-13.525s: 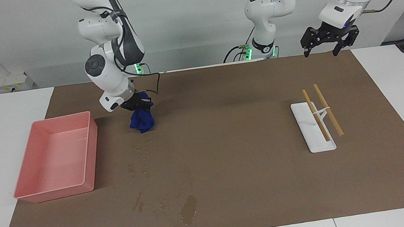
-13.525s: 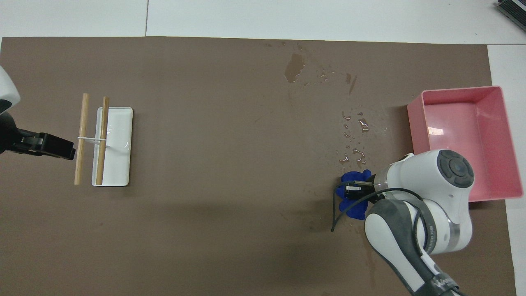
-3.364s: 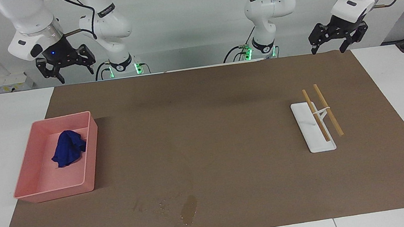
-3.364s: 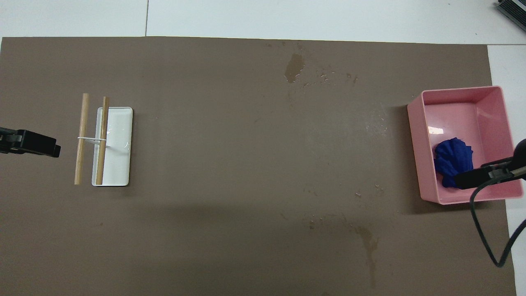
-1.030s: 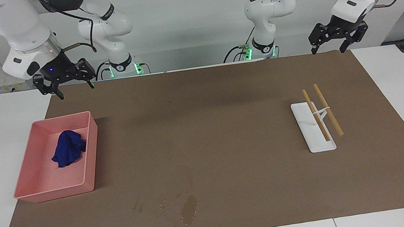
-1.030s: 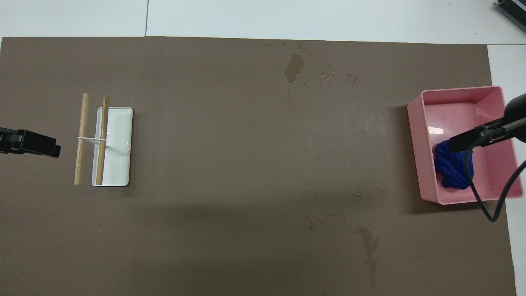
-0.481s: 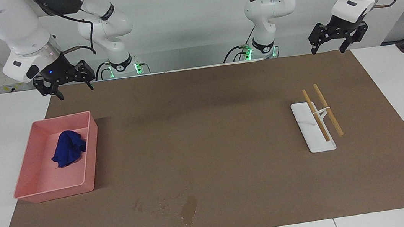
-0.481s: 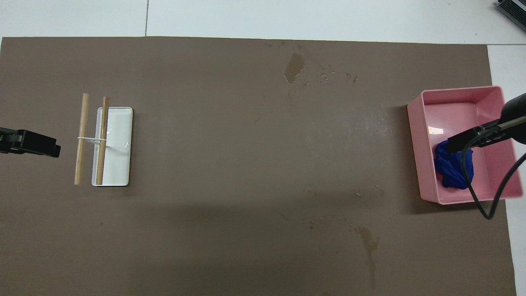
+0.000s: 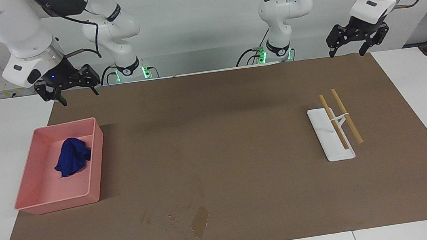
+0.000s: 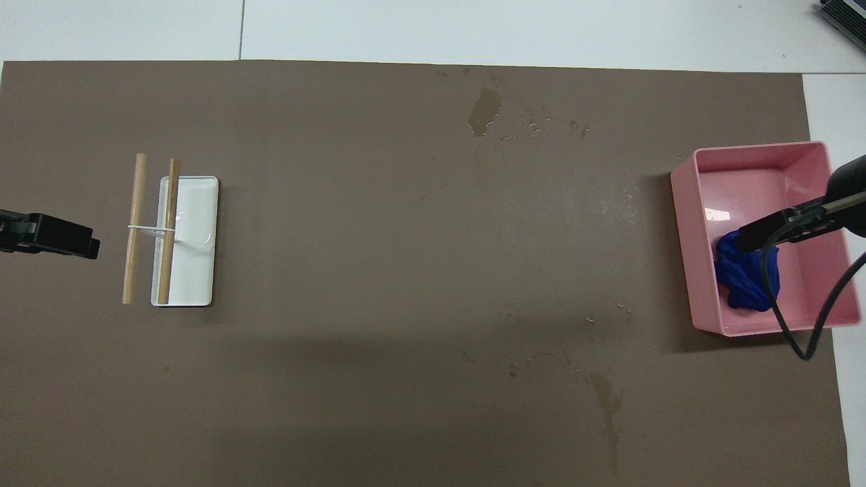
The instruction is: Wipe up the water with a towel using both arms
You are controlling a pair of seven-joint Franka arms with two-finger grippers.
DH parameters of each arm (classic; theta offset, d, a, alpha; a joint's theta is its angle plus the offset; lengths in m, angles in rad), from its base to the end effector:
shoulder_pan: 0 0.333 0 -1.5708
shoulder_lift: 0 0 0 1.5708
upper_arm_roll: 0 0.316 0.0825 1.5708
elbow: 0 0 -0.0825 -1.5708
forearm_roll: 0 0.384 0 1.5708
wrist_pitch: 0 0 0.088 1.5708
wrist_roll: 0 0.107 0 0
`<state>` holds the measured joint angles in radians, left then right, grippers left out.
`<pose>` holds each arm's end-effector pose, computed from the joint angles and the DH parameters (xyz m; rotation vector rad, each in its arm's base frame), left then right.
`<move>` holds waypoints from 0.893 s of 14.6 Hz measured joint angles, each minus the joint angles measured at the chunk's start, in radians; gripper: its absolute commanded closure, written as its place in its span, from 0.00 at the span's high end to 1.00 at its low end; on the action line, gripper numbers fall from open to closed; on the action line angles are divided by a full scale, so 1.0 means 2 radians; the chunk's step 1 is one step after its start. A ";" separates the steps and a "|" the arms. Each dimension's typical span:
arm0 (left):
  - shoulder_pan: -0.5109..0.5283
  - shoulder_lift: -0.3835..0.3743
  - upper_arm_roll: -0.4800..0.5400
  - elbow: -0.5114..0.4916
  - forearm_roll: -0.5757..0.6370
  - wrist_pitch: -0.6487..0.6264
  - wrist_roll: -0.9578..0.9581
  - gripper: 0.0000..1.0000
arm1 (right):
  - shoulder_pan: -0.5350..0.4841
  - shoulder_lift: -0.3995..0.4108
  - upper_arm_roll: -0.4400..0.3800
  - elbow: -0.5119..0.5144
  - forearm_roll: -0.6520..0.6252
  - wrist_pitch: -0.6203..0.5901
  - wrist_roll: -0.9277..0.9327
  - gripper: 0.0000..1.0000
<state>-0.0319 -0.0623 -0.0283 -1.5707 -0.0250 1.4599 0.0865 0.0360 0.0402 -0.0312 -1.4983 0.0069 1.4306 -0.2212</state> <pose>0.5223 -0.0349 0.6487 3.1083 -0.2316 -0.0752 0.5522 0.0038 0.6244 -3.0999 -0.3527 0.1665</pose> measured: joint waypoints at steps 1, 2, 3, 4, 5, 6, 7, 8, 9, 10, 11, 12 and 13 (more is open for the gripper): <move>0.000 0.000 0.000 0.000 0.000 0.000 0.000 1.00 | -0.003 0.000 0.000 0.000 0.000 0.000 0.000 1.00; 0.000 0.000 0.000 0.000 0.000 0.000 0.000 1.00 | -0.004 0.000 -0.001 0.000 0.000 0.000 0.000 1.00; 0.000 0.000 0.000 0.000 0.000 0.000 0.000 1.00 | -0.004 0.000 -0.001 0.000 0.000 0.000 0.000 1.00; 0.000 0.000 0.000 0.000 0.000 0.000 0.000 1.00 | -0.004 0.000 -0.001 0.000 0.000 0.000 0.000 1.00; 0.000 0.000 0.000 0.000 0.000 0.000 0.000 1.00 | -0.004 0.000 -0.001 0.000 0.000 0.000 0.000 1.00; 0.000 0.000 0.000 0.000 0.000 0.000 0.000 1.00 | -0.004 -0.001 -0.001 0.000 0.000 0.000 0.000 1.00; 0.000 0.000 0.000 0.000 0.000 0.000 0.000 1.00 | -0.004 -0.001 -0.001 0.000 0.000 0.000 0.000 1.00; 0.000 0.000 0.000 0.000 0.000 0.000 0.000 1.00 | -0.004 -0.001 -0.001 0.000 0.000 0.000 0.000 1.00; 0.000 0.000 0.000 0.000 0.000 0.000 0.000 1.00 | -0.005 -0.002 -0.001 0.000 0.000 0.000 0.000 1.00; 0.000 0.000 0.000 0.000 0.000 0.000 0.000 1.00 | -0.007 -0.002 -0.001 0.000 0.000 0.000 0.000 1.00; 0.000 0.000 0.000 0.000 0.000 0.000 0.000 1.00 | -0.008 -0.002 -0.001 0.000 0.000 0.000 0.000 1.00; 0.000 0.000 0.000 0.000 0.000 0.000 0.000 1.00 | -0.009 -0.002 -0.001 0.000 0.000 0.000 0.000 1.00; 0.000 0.000 0.000 0.000 0.000 0.000 0.000 1.00 | -0.009 -0.002 -0.001 0.000 0.000 0.000 0.000 1.00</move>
<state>-0.0319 -0.0623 -0.0283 -1.5707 -0.0250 1.4599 0.0865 0.0179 0.0362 -0.0324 -1.4983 0.0069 1.4306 -0.2212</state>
